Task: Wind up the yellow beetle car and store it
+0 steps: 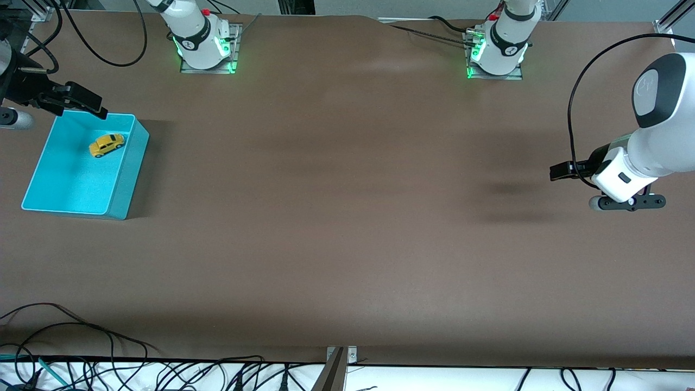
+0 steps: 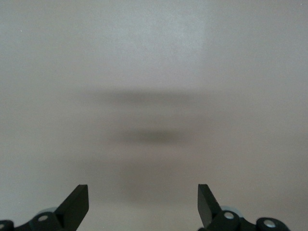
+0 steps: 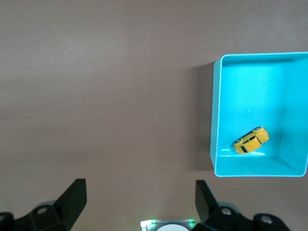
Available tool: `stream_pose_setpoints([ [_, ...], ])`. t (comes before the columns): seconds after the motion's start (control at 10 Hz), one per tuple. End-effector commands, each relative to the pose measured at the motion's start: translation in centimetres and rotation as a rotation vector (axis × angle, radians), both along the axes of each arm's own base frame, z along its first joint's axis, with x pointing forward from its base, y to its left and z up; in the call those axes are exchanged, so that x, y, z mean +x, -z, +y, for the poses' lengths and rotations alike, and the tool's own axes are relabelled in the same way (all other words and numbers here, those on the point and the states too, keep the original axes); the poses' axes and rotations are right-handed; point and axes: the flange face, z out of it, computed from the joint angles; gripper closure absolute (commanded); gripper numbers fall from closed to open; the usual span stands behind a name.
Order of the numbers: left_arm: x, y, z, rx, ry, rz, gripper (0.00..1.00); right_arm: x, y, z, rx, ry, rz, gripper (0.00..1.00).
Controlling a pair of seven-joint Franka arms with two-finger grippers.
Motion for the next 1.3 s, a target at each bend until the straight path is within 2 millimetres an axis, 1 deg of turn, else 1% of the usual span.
stream_pose_setpoints([
  [0.0, -0.8, -0.6, 0.1, -0.026, 0.05, -0.008, 0.0, -0.2, -0.5, 0.2, 0.012, -0.005, 0.002, 0.0],
  [0.4, -0.8, -0.7, 0.1, -0.026, 0.049, -0.01, 0.0, 0.2, -0.1, 0.1, 0.005, -0.02, -0.003, 0.0],
  [0.7, -0.8, -0.7, 0.1, -0.026, 0.046, -0.01, 0.0, 0.3, -0.3, 0.0, -0.023, -0.047, -0.014, 0.0],
  [0.8, -0.8, -0.7, 0.1, -0.026, 0.047, -0.01, 0.0, 0.3, -0.3, -0.1, -0.023, -0.059, -0.016, 0.0],
  [1.0, -0.8, -0.7, 0.1, -0.026, 0.046, -0.01, 0.0, 0.9, -0.3, -0.4, -0.031, -0.141, -0.047, 0.0],
  [1.2, -0.8, -0.7, 0.1, -0.025, 0.044, -0.01, 0.0, 0.9, -0.3, -0.7, -0.031, -0.138, -0.049, 0.0],
])
